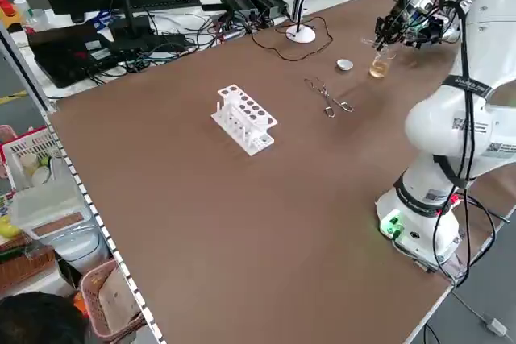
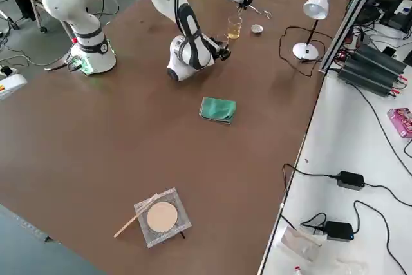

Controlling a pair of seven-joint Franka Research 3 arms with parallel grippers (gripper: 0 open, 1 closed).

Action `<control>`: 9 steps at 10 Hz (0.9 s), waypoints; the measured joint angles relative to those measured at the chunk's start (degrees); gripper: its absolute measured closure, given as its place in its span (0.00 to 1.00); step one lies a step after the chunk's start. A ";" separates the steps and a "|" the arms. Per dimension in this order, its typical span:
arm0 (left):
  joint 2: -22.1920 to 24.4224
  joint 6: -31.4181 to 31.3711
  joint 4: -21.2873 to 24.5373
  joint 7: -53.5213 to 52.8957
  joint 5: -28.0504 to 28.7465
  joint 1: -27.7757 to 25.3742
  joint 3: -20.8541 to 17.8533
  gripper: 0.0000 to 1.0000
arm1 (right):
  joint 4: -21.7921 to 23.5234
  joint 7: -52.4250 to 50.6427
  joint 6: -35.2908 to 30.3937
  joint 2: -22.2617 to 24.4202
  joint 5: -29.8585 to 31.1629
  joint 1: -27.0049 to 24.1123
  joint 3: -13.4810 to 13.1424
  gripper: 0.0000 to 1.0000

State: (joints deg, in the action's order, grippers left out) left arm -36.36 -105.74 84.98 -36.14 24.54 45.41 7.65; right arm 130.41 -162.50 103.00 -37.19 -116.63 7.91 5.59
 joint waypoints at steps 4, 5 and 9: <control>-0.99 2.36 -1.78 0.01 2.21 0.74 -0.20 0.79 | 0.00 0.00 0.00 0.00 0.00 0.00 0.00 0.62; -1.03 2.68 -2.56 0.01 2.21 0.84 -0.22 0.79 | 0.00 0.00 0.00 0.00 0.00 0.00 0.00 0.62; -1.93 3.13 -4.70 1.09 2.20 1.22 -0.22 0.79 | 0.00 0.00 0.01 0.00 0.00 0.00 0.01 0.62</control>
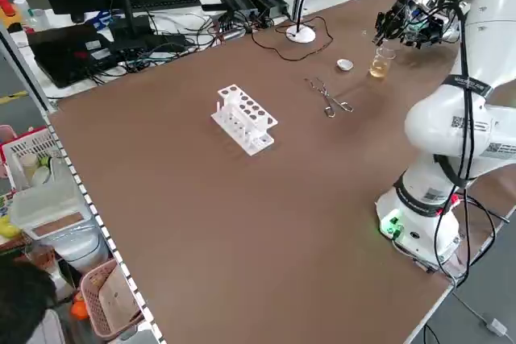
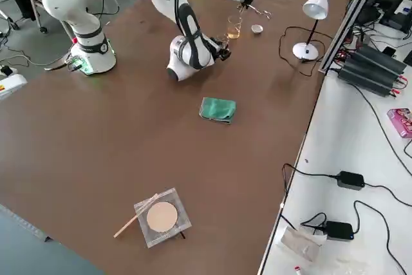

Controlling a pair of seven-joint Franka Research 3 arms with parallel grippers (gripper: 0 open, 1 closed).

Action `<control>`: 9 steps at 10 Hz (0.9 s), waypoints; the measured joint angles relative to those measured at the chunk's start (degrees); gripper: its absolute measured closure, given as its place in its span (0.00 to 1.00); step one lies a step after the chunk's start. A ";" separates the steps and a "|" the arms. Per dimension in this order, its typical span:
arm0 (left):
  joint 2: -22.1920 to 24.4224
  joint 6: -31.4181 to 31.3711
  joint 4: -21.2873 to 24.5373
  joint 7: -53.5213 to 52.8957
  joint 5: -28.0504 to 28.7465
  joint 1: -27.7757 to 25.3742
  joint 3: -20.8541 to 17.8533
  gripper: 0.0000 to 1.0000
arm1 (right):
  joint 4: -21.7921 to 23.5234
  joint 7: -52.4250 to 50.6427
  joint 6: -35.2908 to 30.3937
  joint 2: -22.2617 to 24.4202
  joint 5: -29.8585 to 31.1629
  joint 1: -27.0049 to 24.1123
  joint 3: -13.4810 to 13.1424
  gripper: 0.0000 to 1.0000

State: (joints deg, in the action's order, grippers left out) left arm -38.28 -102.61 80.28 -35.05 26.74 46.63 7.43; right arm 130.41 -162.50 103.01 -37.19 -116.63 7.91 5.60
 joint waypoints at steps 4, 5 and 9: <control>-0.29 0.30 -1.25 0.53 -7.15 -3.85 -0.59 0.79 | 0.02 0.00 0.02 0.00 0.00 0.01 0.03 0.62; -0.10 -0.06 -1.78 -1.79 -9.60 -7.00 -0.63 0.79 | 0.03 0.03 0.02 0.00 0.00 0.01 0.04 0.62; 5.42 -1.12 -2.33 -21.38 -19.03 -22.54 0.39 0.79 | 0.07 0.52 0.45 0.00 -2.97 0.15 2.28 0.62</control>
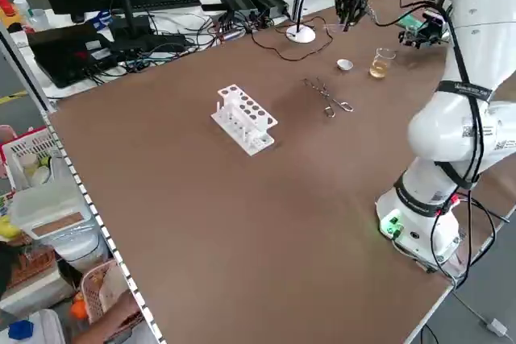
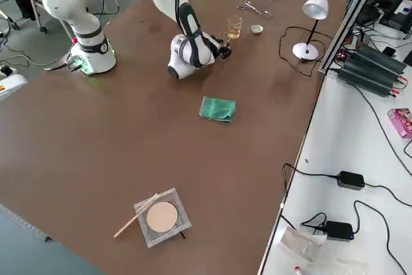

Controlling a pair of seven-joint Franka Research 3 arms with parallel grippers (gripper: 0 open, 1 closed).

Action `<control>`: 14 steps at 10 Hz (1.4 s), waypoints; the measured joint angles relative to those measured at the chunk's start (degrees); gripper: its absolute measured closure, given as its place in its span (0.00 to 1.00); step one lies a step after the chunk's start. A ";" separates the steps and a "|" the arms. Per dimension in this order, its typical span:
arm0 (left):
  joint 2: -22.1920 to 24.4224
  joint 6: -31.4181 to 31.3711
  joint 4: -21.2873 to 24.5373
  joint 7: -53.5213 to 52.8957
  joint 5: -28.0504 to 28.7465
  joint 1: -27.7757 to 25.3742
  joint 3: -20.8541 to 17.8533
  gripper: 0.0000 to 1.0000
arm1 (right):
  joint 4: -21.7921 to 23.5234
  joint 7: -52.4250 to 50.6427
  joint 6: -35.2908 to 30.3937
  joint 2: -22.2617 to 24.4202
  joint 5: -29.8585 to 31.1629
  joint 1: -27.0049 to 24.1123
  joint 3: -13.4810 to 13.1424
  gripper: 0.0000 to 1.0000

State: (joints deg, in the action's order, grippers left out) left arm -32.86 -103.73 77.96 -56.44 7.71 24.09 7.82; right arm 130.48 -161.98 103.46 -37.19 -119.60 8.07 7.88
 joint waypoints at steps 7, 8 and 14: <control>2.79 -2.49 9.02 -30.27 -10.86 -57.78 36.64 0.79 | 0.10 2.73 4.20 1.49 -8.04 -0.22 8.93 0.62; 2.48 -2.39 11.87 -33.73 -12.51 -67.53 43.48 0.79 | 0.15 3.46 5.10 2.49 -9.48 -0.24 10.20 0.62; -6.68 0.51 18.08 -50.61 -29.17 -98.08 53.78 0.79 | 0.44 6.70 7.46 5.90 -22.02 -0.38 19.35 0.62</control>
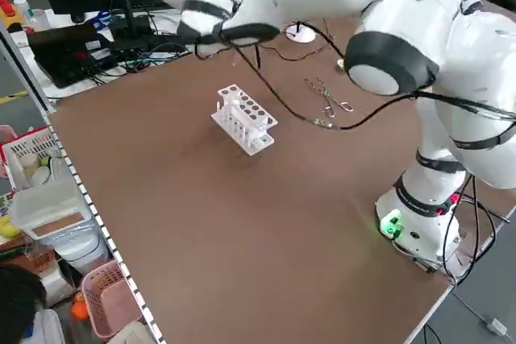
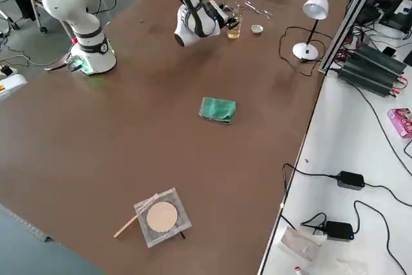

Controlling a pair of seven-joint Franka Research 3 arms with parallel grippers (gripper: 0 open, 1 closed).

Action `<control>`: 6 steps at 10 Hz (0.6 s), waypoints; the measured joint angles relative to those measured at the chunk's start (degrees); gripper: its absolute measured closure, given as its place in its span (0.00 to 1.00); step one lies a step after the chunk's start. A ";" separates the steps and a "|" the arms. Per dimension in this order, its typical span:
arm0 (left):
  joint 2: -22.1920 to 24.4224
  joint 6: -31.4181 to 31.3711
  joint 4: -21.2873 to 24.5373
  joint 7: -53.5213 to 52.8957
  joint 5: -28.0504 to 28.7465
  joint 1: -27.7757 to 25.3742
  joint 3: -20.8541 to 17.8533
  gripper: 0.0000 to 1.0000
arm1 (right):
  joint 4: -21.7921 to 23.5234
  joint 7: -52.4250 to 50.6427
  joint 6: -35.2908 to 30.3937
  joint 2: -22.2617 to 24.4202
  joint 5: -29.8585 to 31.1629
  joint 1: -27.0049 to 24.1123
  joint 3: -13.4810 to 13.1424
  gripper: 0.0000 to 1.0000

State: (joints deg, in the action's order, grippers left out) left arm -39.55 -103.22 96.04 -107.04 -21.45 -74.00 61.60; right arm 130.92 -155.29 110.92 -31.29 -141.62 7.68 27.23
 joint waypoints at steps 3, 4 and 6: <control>-5.58 4.32 0.06 -5.74 -5.52 -1.46 -1.23 0.79 | 0.12 3.37 0.13 -0.06 -3.97 0.07 3.31 0.62; -6.95 6.20 0.15 -8.63 -7.84 -1.49 -2.92 0.79 | 0.09 4.14 0.42 -0.07 -5.22 0.25 4.19 0.62; -8.63 8.85 0.34 -13.15 -10.09 -1.89 -6.45 0.79 | -0.39 6.40 1.84 -0.09 -7.71 2.33 4.78 0.62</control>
State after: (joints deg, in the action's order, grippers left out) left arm -48.17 -94.37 96.38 -120.19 -31.54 -75.88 55.15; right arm 130.53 -148.89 112.77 -31.38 -149.32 10.02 32.02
